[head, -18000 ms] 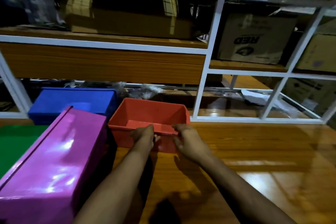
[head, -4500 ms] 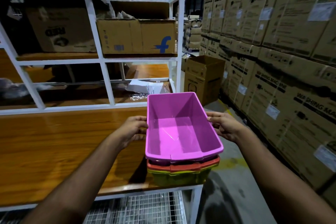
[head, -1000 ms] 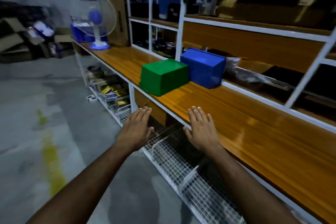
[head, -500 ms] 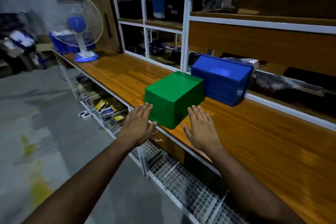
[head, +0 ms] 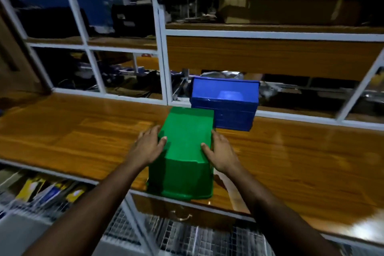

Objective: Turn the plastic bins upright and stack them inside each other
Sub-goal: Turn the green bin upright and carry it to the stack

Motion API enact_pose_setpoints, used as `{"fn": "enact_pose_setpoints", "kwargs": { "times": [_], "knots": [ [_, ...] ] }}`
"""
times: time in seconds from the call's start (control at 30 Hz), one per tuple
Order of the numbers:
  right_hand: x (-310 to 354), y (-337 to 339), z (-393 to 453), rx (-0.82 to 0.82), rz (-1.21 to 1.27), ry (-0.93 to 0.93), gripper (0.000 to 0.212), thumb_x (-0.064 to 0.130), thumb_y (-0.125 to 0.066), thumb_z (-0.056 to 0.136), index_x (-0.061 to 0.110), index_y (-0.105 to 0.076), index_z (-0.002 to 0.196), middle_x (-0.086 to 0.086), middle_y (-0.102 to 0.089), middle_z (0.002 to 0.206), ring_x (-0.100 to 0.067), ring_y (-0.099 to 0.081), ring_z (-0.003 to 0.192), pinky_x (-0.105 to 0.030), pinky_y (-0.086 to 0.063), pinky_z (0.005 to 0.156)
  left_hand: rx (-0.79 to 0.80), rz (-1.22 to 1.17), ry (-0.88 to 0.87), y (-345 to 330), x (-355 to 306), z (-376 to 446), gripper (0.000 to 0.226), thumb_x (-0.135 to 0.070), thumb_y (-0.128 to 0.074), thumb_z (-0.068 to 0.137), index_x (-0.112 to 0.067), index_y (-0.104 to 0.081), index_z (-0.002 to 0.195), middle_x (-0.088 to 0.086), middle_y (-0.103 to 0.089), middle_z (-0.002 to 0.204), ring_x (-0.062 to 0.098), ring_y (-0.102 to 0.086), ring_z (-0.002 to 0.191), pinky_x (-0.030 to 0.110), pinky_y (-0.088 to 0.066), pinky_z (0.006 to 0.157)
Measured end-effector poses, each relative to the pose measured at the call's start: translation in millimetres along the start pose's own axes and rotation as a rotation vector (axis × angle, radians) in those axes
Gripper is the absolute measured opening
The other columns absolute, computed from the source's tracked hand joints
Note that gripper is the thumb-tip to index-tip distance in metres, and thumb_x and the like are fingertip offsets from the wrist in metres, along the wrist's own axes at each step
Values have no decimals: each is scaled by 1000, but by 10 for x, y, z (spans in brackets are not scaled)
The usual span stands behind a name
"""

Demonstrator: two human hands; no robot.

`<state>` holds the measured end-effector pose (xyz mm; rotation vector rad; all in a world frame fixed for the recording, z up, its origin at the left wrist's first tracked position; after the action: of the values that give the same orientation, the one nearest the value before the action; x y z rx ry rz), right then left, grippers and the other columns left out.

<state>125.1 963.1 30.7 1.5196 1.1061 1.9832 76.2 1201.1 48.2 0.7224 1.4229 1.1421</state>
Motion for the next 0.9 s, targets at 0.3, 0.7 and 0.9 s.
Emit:
{"fn": "enact_pose_setpoints", "kwargs": {
  "times": [0.3, 0.7, 0.9],
  "knots": [
    [-233, 33, -151, 3, 264, -269, 58, 32, -57, 95, 13, -39, 146, -11, -50, 138, -27, -52, 123, -32, -44, 96, 191, -373, 22, -339, -111, 294, 48, -33, -55, 95, -6, -44, 134, 15, -59, 129, 31, -60, 111, 39, -52, 89],
    [-1106, 781, -779, -203, 349, -504, 73, 40, -58, 68, 14, -52, 136, -6, -64, 124, -24, -63, 101, -31, -52, 78, 316, -565, -166, -779, -1215, -140, 63, -34, -68, 87, -19, -38, 140, 7, -62, 128, 24, -65, 105, 45, -58, 84],
    [-963, 1110, -742, -302, 244, -449, 76, 47, -60, 71, 19, -50, 141, -14, -50, 129, -35, -51, 119, -50, -45, 102, 385, -606, -81, -787, -1418, -271, 53, -33, -68, 86, -15, -43, 130, 4, -59, 120, 20, -61, 100, 32, -54, 76]
  ]
}}
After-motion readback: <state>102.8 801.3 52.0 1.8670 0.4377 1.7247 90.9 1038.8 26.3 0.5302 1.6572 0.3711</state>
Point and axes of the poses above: each hand's wrist, its own z-axis towards the middle knuckle, its own y-axis out of the back of the hand, x = y × z, the point moved 6 cm from there along z, towards the middle knuckle
